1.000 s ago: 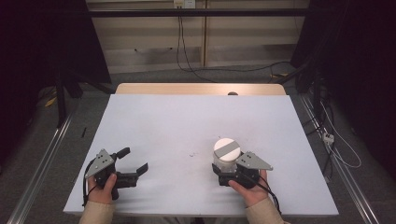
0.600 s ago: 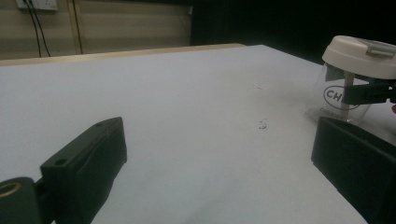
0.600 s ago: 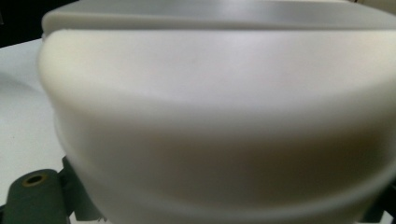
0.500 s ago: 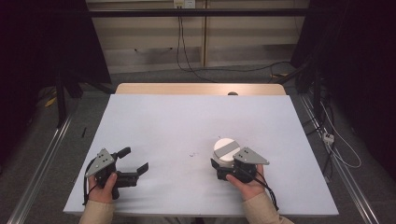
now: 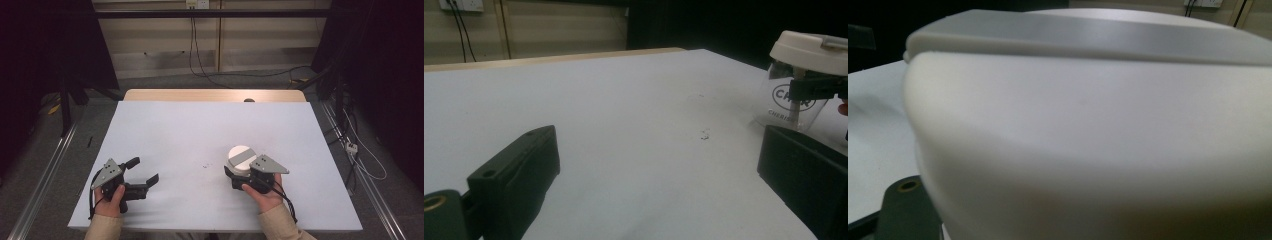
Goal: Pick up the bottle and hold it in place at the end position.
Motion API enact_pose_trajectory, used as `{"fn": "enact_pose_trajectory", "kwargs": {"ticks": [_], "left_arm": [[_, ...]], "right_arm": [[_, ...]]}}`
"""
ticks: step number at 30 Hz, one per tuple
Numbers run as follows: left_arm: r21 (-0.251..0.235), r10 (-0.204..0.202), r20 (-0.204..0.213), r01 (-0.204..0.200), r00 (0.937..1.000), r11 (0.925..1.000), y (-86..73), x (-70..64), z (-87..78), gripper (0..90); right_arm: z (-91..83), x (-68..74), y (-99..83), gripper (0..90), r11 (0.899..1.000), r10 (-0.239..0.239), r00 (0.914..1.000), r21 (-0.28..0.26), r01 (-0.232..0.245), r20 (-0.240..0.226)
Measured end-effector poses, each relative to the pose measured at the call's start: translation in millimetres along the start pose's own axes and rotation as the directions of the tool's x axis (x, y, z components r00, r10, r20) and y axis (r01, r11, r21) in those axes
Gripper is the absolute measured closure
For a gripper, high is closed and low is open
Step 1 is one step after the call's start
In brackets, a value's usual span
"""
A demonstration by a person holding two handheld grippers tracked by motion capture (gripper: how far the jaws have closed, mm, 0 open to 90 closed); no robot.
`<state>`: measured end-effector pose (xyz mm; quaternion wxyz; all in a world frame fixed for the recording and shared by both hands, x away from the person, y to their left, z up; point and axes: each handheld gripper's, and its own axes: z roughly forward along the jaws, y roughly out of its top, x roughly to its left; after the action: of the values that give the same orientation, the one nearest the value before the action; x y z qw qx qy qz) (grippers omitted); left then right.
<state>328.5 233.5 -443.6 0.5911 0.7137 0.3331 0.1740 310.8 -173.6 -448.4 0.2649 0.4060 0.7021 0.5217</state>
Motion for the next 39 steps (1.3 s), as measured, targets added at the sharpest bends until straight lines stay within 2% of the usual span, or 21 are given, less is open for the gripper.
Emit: {"fn": "enact_pose_trajectory", "kwargs": {"ticks": [13,39], "left_arm": [[0.013,0.013,0.020,-0.013,0.9997,0.9998,0.4,-2.4,2.6,3.1],[0.013,0.022,0.019,-0.022,0.9996,0.9997,1.3,-3.4,2.4,3.1]], "right_arm": [[13.1,-3.5,11.1,18.2,0.999,-0.022,0.9997,0.026,0.022,-0.004],[35.1,-1.3,25.6,18.2,0.999,-0.044,0.9986,0.027,0.045,-0.030]]}}
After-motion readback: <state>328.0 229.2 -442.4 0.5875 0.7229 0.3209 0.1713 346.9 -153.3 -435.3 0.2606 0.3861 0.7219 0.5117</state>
